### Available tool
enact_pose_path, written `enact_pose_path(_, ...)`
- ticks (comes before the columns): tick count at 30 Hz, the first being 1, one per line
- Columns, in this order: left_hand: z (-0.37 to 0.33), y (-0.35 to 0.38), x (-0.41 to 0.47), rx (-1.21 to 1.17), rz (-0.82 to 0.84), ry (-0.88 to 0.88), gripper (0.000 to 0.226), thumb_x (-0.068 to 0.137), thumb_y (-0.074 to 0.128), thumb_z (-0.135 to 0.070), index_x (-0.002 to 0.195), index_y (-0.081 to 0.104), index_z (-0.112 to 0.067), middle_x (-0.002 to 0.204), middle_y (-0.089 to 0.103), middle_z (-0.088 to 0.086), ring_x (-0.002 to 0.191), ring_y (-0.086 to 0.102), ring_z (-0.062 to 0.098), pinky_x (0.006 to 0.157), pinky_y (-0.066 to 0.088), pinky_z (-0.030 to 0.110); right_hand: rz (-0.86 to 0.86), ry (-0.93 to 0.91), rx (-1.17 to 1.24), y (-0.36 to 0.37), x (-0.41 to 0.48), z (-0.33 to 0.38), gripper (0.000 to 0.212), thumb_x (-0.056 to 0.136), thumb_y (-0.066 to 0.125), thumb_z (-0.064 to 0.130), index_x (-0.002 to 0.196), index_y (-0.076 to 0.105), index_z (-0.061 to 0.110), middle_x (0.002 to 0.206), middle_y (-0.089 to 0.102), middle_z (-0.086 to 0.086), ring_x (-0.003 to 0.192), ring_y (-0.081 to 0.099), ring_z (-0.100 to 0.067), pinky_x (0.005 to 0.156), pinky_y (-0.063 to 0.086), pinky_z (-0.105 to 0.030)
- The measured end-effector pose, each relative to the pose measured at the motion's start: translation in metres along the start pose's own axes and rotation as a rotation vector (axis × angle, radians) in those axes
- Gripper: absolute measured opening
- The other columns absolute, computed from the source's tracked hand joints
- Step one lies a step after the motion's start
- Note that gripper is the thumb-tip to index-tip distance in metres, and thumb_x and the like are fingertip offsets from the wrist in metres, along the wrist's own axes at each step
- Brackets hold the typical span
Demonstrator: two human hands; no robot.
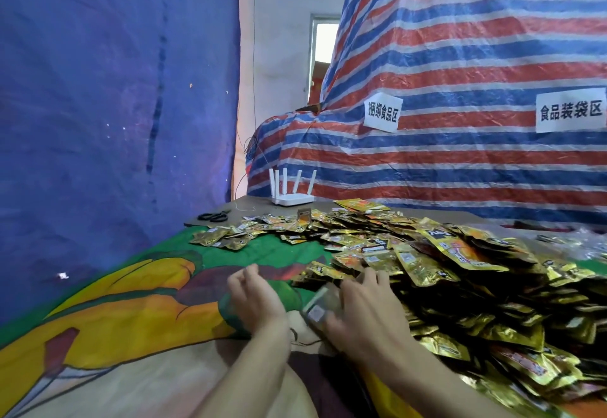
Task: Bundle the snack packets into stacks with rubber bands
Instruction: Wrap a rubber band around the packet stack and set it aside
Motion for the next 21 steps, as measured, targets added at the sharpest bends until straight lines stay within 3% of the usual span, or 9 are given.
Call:
enact_pose_path(3,-0.005,0.009,-0.007,0.047,0.090,0.127,0.015,0.097,0.055,-0.017,0.082,0.053,-0.016,0.076,0.053,-0.002,0.068,0.047,0.012,0.057,0.032,0.031,0.071,-0.009,-0.265,0.018,0.000,0.002,0.033,0.092,0.045,0.034,0.112,0.065,0.016,0.134,0.047,-0.010,0.128,0.035,-0.033,0.101,0.033,-0.041)
enact_pose_path(9,-0.006,0.029,0.015,0.215,0.216,0.154,0.012,0.092,0.057,-0.011,0.084,0.054,-0.020,0.087,0.061,0.001,0.081,0.057,0.022,0.065,0.042,0.033,0.022,0.006,-0.151,-0.004,0.035,0.005,0.030,0.090,0.049,0.033,0.114,0.064,0.021,0.117,0.061,-0.007,0.114,0.051,-0.030,0.093,0.044,-0.040)
enact_pose_path(11,-0.011,0.042,0.041,0.375,0.303,0.190,0.012,0.086,0.062,-0.011,0.085,0.055,-0.021,0.097,0.064,0.003,0.090,0.060,0.026,0.078,0.048,0.035,0.014,-0.013,-0.102,-0.007,0.057,0.011,0.029,0.087,0.051,0.026,0.111,0.064,0.019,0.112,0.064,-0.009,0.107,0.055,-0.031,0.088,0.048,-0.038)
enact_pose_path(16,-0.009,0.056,0.116,1.121,0.417,0.413,0.031,0.077,0.074,-0.030,0.099,0.053,-0.032,0.120,0.055,-0.001,0.114,0.053,0.023,0.098,0.034,0.036,0.132,-0.061,-0.061,0.022,0.128,0.027,0.044,0.085,0.064,0.035,0.124,0.057,0.015,0.118,0.065,-0.007,0.107,0.058,-0.028,0.084,0.048,-0.035)
enact_pose_path(19,0.001,0.060,0.157,1.333,0.424,0.457,0.047,0.076,0.075,-0.043,0.116,0.053,-0.031,0.133,0.049,0.002,0.125,0.045,0.025,0.102,0.033,0.038,0.216,-0.059,-0.029,0.058,0.171,0.032,0.053,0.083,0.065,0.022,0.133,0.050,0.016,0.117,0.063,-0.007,0.105,0.059,-0.027,0.086,0.053,-0.040)
enact_pose_path(21,0.006,0.066,0.180,1.406,0.412,0.486,0.060,0.075,0.073,-0.055,0.125,0.051,-0.030,0.139,0.044,0.003,0.130,0.041,0.027,0.105,0.031,0.040,0.270,-0.043,-0.038,0.085,0.199,0.032,0.057,0.084,0.067,0.025,0.137,0.046,0.018,0.114,0.061,-0.007,0.103,0.057,-0.027,0.089,0.054,-0.045)
Point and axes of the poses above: each hand's wrist, its own x-axis towards the middle knuckle, its own y-axis out of the palm, z = x × y, the point moved 7 cm from there along x, towards the middle knuckle
